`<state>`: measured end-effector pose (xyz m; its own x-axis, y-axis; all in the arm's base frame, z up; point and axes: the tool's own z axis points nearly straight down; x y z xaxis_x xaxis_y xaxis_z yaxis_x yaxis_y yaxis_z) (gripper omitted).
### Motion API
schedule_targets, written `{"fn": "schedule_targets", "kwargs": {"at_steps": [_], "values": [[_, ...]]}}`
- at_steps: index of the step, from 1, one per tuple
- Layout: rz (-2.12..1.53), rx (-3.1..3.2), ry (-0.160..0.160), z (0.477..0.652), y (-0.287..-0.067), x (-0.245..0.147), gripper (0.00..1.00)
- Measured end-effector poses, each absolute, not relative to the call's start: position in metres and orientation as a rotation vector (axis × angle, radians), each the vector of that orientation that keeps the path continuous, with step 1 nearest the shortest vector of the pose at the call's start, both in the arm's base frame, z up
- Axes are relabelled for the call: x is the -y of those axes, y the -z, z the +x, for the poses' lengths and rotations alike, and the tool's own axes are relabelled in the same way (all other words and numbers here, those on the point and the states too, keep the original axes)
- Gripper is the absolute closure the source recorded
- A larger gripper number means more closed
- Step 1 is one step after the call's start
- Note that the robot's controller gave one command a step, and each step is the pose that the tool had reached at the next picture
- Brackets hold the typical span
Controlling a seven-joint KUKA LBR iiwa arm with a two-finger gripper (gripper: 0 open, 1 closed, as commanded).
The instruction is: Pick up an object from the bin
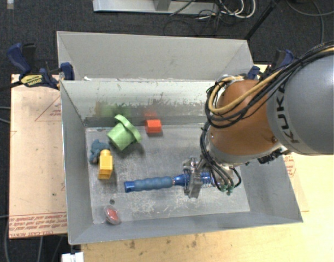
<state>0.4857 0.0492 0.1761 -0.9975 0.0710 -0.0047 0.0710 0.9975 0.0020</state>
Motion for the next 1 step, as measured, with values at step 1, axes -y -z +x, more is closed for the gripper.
{"fn": "schedule_targets", "kwargs": {"at_steps": [1], "values": [[0.109, -3.137, -0.002, 0.4865, -0.1953, -0.0493, 1.00]]}}
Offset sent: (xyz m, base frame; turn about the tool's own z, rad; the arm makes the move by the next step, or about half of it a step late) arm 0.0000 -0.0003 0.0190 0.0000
